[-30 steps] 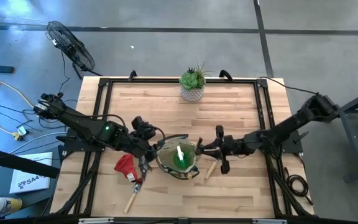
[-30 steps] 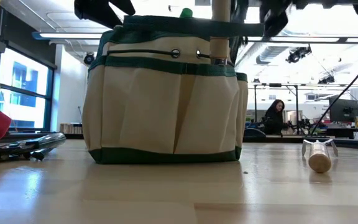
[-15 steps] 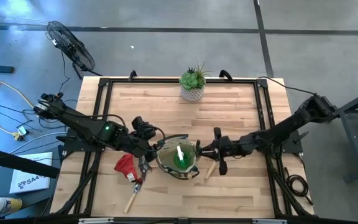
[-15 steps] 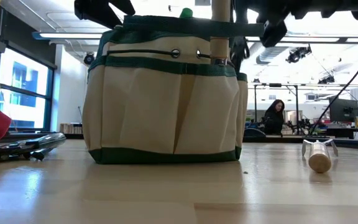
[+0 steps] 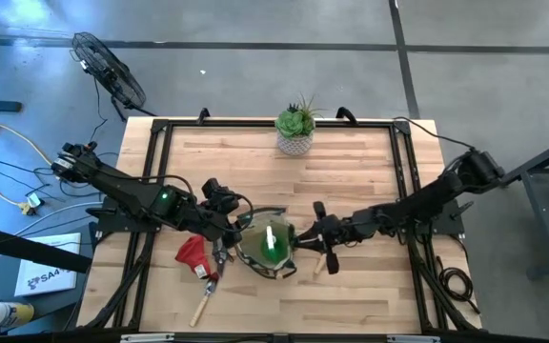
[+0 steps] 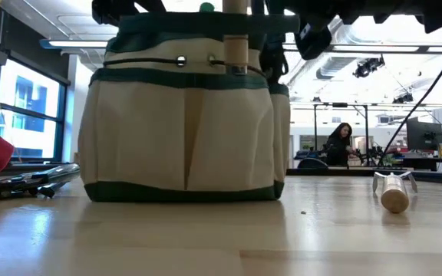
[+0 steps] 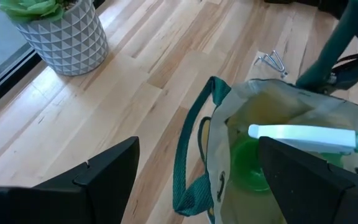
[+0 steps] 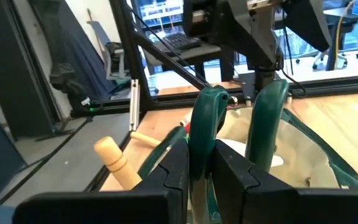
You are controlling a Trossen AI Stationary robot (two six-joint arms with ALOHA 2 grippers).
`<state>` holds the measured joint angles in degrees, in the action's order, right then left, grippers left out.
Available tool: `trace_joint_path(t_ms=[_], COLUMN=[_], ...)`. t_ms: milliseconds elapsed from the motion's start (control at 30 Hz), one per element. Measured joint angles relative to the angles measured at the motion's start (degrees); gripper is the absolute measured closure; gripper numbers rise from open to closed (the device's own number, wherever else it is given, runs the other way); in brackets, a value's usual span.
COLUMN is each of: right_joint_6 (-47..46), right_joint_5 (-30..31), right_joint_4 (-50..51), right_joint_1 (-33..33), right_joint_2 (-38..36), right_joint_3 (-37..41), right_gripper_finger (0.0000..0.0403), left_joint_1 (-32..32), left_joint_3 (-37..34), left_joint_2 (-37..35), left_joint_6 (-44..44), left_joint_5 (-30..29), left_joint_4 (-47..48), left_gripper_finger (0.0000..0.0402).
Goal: Pick & Place Garden tools in Gardening bag
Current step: Put the right shear scissors into the gardening bag
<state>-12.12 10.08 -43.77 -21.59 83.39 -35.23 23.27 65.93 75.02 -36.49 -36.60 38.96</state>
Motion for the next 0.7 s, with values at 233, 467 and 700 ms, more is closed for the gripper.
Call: trace_joint_path(t_ms=[233,467,700], right_joint_6=[-0.2,-1.2,-1.4], right_joint_5=[-1.6,-4.1,-4.6], right_joint_4=[0.2,0.1,-1.8], right_joint_1=[1.4,2.9,3.8], right_joint_2=[3.0,5.3,5.3], right_joint_3=[-2.4,-3.9,-3.9], right_gripper_finger=[0.0367,0.0367,0.0367], left_joint_1=[0.0,0.0,0.0], left_joint_3=[0.0,0.0,0.0], left_joint_2=[0.0,1.2,3.9], left_joint_6=[0.0,0.0,0.0], left_joint_5=[0.0,0.2,1.3], left_joint_4=[0.1,0.2,0.1], left_gripper_finger=[0.008,0.008,0.008])
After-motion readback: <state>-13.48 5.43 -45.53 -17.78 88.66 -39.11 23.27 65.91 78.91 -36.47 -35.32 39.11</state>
